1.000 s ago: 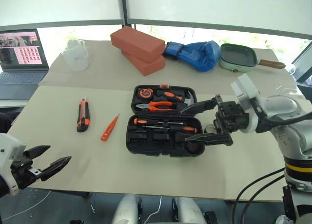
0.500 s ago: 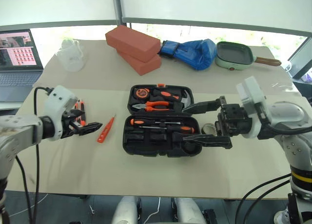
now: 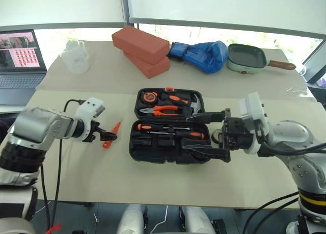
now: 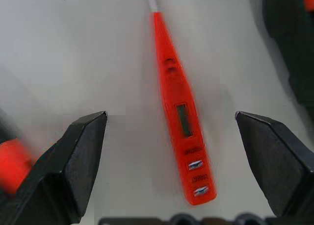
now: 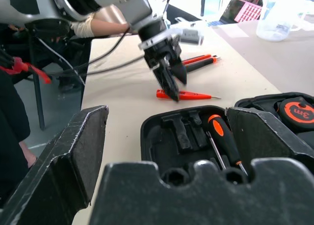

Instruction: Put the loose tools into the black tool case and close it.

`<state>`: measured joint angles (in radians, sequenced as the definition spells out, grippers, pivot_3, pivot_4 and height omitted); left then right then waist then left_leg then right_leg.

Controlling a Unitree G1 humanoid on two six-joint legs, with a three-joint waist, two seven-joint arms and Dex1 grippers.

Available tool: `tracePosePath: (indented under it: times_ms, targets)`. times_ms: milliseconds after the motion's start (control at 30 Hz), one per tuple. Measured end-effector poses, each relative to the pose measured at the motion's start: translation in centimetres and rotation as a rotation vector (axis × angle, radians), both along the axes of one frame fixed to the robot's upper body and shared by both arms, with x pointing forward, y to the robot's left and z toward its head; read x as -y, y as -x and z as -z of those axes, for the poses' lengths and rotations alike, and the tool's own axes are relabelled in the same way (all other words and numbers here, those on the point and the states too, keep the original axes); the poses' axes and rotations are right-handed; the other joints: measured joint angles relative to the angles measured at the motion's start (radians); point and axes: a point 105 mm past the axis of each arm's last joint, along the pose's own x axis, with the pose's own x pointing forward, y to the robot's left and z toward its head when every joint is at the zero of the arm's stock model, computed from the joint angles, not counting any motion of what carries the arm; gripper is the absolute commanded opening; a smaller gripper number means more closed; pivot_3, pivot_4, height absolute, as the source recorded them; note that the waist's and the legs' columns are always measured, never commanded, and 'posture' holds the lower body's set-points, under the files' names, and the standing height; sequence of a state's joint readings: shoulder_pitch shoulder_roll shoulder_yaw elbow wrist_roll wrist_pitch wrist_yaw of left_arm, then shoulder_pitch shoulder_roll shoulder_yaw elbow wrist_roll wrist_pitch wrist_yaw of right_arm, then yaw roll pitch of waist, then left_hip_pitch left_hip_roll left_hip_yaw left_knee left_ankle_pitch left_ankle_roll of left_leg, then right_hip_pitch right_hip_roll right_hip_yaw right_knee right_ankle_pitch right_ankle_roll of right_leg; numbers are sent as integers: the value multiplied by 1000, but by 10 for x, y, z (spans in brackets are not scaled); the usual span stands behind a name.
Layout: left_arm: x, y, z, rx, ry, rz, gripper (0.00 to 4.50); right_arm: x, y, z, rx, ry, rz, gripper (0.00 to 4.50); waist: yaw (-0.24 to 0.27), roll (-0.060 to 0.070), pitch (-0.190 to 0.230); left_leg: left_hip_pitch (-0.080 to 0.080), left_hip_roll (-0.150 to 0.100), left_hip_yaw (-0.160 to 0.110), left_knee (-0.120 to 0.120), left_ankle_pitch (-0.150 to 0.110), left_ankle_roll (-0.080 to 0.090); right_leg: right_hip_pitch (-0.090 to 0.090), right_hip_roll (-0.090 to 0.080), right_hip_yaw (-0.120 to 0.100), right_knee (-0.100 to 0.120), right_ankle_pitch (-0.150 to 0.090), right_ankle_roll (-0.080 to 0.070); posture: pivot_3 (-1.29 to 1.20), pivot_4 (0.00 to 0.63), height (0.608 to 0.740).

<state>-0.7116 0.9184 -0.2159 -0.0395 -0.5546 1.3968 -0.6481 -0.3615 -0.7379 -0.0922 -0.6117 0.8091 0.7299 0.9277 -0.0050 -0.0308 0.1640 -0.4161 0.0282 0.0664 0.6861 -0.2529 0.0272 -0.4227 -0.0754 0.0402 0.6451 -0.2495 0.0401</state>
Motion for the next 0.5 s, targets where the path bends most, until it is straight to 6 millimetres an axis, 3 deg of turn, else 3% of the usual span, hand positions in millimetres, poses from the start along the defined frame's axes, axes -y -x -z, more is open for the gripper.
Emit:
tracePosePath:
  times_ms: [67,167,467,500]
  targets:
    - [1,-2,0,-6,6,5,4500,-1,0,0,5,-2,6,4446,1,0,0,0,0,0,0,0,0,0,0,0,0,0,0,0,150,738]
    - [3,-6,2,-2,-4,17,3728,-1,0,0,2,-7,9,4500,7,0,0,1,0,0,1,0,0,1,0,0,1,0,0,0,150,738]
    - [-3,-13,8,6,-57,33,435,0,1,1,7,-8,4,4500,16,1,-1,1,0,0,6,0,1,3,0,0,2,0,1,0,150,738]
    - [-3,-14,8,6,-53,33,391,0,2,1,8,-7,5,4500,16,1,-1,1,0,0,6,0,1,3,0,0,3,-1,1,0,150,738]
